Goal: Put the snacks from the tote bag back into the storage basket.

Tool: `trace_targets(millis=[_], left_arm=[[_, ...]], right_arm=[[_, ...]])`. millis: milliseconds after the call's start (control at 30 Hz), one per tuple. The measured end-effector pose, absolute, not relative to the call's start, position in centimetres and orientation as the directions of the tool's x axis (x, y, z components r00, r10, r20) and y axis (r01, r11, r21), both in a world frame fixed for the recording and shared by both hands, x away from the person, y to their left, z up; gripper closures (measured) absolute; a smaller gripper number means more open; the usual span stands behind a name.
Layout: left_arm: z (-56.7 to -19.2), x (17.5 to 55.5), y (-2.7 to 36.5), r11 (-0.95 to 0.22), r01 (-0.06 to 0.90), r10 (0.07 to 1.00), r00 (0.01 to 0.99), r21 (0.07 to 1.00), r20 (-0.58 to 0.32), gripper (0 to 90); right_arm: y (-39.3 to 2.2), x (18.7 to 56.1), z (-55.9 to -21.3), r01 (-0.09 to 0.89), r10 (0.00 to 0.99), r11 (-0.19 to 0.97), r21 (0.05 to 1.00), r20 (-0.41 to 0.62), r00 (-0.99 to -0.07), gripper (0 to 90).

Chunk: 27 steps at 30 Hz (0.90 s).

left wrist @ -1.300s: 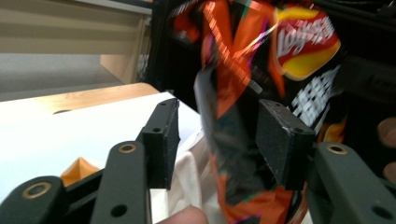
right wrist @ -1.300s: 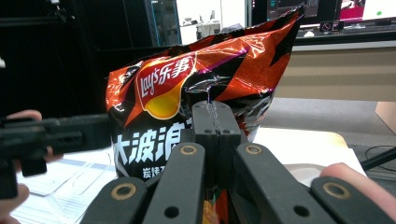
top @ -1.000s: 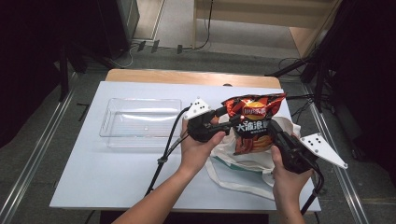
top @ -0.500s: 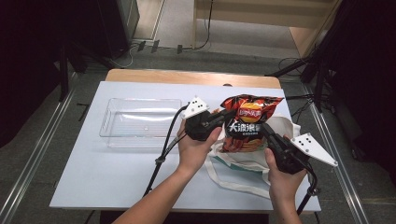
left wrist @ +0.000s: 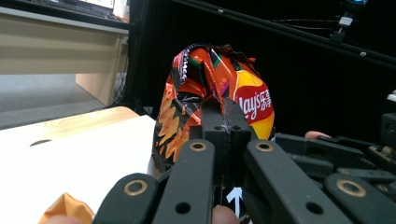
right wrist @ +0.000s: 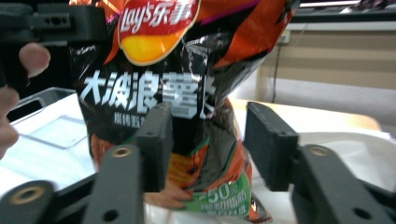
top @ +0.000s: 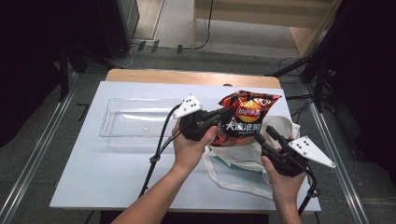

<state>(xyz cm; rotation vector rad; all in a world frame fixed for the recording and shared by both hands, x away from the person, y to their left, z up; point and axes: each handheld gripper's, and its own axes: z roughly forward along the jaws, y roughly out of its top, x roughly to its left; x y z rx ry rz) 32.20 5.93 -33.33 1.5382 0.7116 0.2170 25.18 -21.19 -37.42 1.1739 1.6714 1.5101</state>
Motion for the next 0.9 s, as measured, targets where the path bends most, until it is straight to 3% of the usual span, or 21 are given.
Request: trace_targets(millis=[133, 367, 567, 900], left_arm=[[-33.1, 32.2, 6.3, 0.054, 0.288, 0.557, 0.786, 0.956, -0.268, 90.0], [-32.6, 32.2, 7.3, 0.063, 0.279, 0.565, 0.782, 0.958, -0.264, 90.0], [-32.0, 32.2, 8.5, 0.08, 0.272, 0.573, 0.775, 0.959, -0.267, 90.0], [-31.2, 32.2, 10.3, 0.083, 0.261, 0.573, 0.777, 0.962, -0.26, 90.0]], right_arm=[[-21.0, 25.1, -38.0, 0.229, 0.885, -0.01, 0.973, 0.116, -0.451, 40.0], [-21.0, 24.6, -39.7, 0.26, 0.889, 0.003, 0.966, 0.117, -0.444, 32.7], [-21.2, 24.0, -40.8, 0.283, 0.893, -0.007, 0.959, 0.133, -0.43, 18.8], [-21.2, 24.1, -41.7, 0.328, 0.872, -0.002, 0.945, 0.162, -0.463, 13.9]])
